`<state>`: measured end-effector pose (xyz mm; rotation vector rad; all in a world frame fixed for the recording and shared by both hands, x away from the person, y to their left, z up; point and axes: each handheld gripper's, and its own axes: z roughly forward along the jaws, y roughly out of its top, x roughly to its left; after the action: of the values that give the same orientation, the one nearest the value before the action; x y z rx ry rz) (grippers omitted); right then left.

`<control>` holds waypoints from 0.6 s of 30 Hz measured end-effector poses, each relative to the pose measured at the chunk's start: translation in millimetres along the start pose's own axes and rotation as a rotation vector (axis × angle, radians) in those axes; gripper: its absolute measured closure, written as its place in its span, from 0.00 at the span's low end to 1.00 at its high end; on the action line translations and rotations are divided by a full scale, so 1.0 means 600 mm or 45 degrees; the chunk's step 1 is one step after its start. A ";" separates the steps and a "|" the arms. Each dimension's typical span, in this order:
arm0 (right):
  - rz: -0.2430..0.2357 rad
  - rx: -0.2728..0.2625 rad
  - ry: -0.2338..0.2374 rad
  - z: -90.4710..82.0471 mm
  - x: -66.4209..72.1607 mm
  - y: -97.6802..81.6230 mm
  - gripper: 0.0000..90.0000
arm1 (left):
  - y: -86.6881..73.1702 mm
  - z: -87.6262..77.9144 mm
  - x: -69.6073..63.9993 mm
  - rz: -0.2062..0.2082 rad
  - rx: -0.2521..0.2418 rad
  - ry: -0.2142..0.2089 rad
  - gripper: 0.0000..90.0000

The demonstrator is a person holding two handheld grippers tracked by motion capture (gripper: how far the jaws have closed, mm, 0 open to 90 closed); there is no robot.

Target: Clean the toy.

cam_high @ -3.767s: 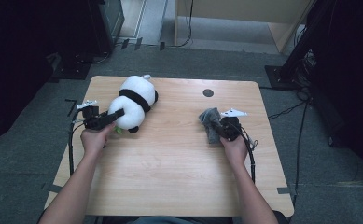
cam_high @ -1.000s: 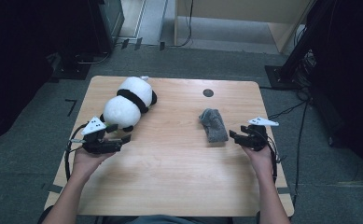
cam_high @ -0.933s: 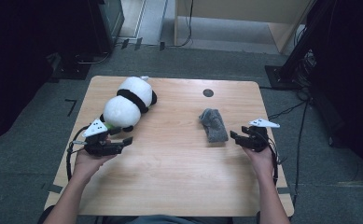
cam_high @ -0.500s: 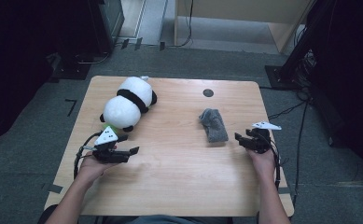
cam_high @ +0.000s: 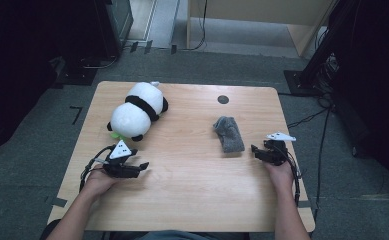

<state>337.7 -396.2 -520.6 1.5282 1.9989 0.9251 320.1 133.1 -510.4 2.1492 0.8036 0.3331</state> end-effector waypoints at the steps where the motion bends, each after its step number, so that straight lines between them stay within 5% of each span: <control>1: -0.005 -0.012 -0.002 0.000 0.000 -0.002 0.44 | -0.002 0.002 0.000 0.007 0.006 -0.006 0.31; 8: 0.006 -0.032 -0.015 0.002 -0.002 -0.004 0.42 | -0.006 0.009 0.001 0.007 0.072 0.012 0.31; 18: 0.012 -0.023 -0.023 0.003 -0.001 -0.004 0.35 | -0.006 0.009 0.000 0.010 0.079 0.021 0.30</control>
<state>337.5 -396.9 -523.4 1.5318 1.9673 0.9277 320.8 131.7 -516.7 2.2102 0.8249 0.3343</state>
